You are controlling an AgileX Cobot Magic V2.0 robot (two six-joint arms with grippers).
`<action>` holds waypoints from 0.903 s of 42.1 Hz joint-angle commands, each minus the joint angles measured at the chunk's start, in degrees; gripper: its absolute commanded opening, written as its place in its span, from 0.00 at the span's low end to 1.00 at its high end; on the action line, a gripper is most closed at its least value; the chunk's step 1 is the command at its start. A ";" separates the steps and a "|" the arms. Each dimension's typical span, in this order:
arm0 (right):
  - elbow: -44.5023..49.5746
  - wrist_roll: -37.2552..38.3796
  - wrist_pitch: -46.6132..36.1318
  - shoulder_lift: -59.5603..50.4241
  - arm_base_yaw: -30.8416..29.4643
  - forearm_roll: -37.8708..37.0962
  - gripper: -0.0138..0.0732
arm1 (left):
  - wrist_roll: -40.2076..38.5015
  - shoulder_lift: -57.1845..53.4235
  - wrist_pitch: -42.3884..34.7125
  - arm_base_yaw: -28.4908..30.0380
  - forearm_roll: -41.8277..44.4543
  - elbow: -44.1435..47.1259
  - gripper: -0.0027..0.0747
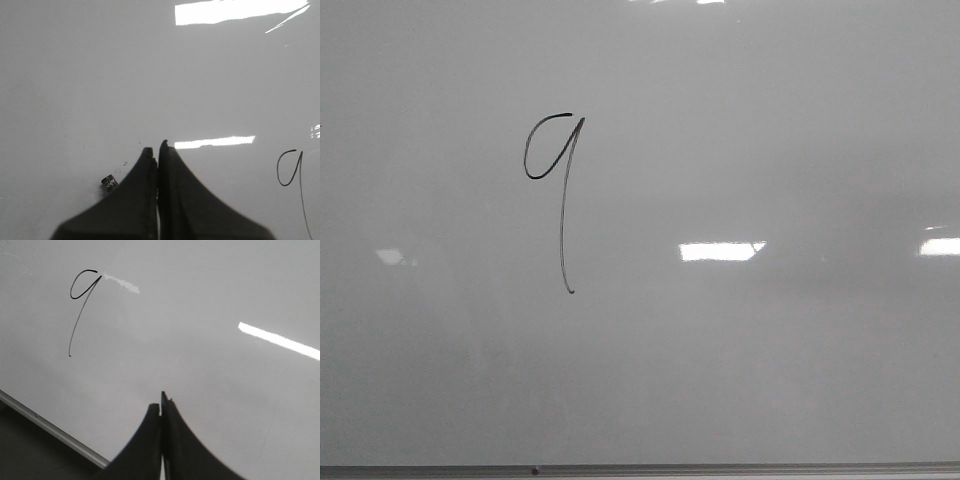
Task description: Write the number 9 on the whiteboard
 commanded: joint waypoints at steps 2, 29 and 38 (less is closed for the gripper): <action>-1.55 -0.04 -2.75 0.41 -0.30 1.61 0.08 | -0.51 0.63 -5.68 0.17 -0.43 -0.23 0.01; -1.55 -0.04 -2.49 0.47 -0.30 1.61 0.08 | -28.14 -8.24 -21.97 -6.90 23.99 25.71 0.01; -1.55 -0.04 -2.44 0.46 -0.30 1.61 0.08 | -28.14 -8.24 -25.11 -6.74 23.64 28.25 0.01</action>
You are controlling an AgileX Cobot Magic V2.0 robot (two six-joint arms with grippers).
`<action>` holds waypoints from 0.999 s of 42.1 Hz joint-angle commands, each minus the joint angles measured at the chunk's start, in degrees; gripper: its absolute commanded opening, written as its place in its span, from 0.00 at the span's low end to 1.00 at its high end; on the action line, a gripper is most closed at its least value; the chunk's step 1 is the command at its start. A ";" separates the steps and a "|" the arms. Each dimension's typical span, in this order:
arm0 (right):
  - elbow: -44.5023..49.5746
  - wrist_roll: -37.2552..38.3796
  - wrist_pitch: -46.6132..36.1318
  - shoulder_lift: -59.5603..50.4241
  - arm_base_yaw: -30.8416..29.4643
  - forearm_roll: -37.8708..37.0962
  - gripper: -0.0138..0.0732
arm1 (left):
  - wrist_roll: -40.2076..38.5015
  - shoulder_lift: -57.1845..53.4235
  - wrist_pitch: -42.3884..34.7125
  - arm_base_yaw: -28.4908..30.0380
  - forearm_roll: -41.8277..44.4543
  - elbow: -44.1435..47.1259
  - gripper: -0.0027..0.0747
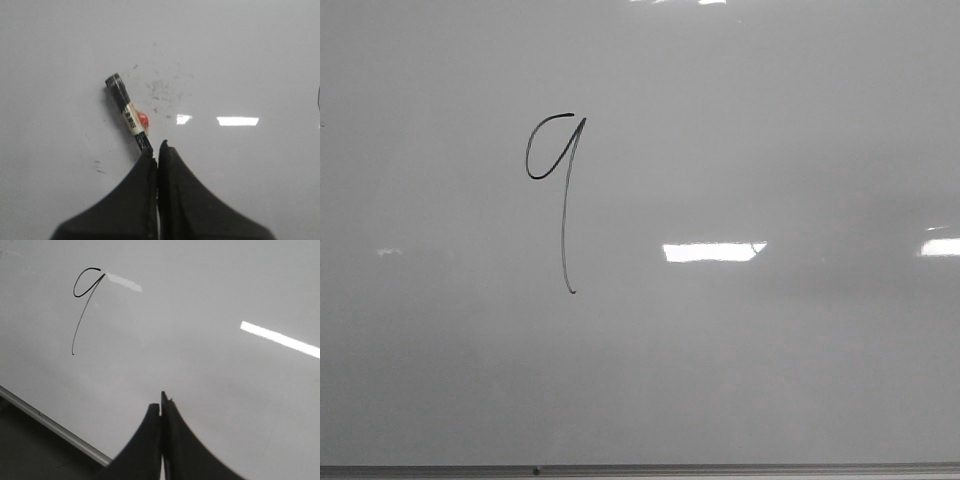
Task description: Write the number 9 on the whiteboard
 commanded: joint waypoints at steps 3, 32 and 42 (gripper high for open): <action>-1.66 -0.04 -2.85 0.46 -0.30 1.53 0.08 | -0.73 -1.10 -6.02 0.00 -0.59 0.03 0.01; -1.66 -0.04 -2.85 0.46 -0.30 1.53 0.08 | -0.73 -1.10 -6.02 0.00 -0.59 0.03 0.01; -1.66 -0.04 -5.18 0.46 -0.30 1.27 0.08 | -0.73 -1.10 -6.02 0.00 -0.59 0.03 0.01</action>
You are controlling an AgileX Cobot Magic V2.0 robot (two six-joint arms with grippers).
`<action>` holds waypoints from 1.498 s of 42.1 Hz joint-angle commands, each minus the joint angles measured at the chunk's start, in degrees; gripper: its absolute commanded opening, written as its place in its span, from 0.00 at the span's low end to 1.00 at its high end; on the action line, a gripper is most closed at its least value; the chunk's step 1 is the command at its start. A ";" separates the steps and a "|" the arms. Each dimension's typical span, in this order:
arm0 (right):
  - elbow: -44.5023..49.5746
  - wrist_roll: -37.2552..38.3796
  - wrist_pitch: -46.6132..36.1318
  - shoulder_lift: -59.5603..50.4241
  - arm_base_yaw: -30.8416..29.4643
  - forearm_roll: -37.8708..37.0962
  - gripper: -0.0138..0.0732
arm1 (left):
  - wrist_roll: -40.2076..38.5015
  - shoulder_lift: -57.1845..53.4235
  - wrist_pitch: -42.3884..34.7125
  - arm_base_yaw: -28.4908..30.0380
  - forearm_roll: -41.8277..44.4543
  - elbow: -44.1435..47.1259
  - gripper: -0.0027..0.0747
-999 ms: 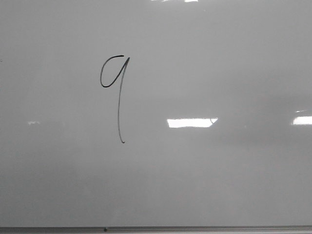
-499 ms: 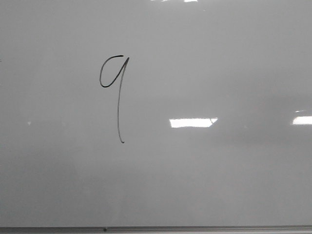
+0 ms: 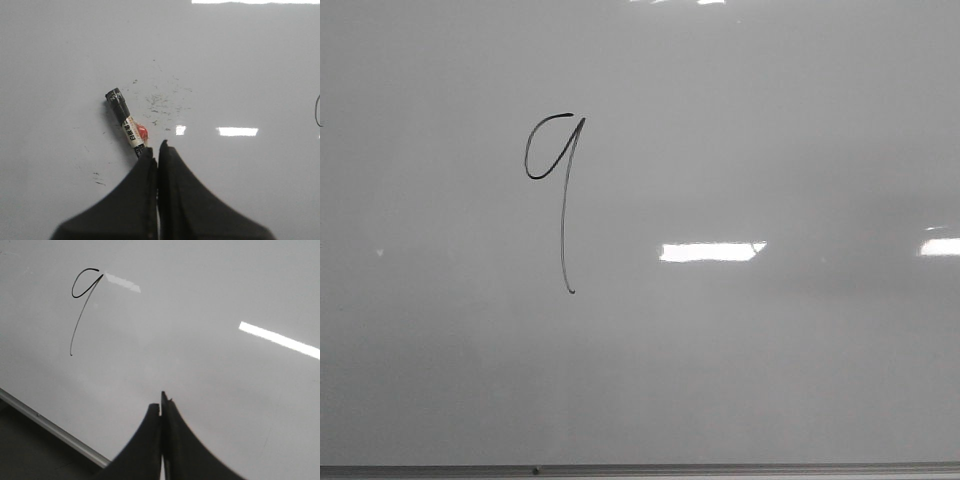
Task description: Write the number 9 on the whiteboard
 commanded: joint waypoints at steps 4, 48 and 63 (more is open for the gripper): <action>-1.62 1.28 -7.09 0.34 -0.35 -0.73 0.08 | -0.73 -1.10 -4.75 -0.03 -0.50 0.03 0.01; 20.64 49.27 -15.06 -21.24 -10.25 -40.52 0.08 | -0.73 -1.02 -4.63 -0.03 -0.50 0.03 0.01; 20.64 49.27 -15.06 -21.24 -10.25 -40.52 0.08 | -0.73 -1.02 -4.63 -0.02 -0.50 0.03 0.01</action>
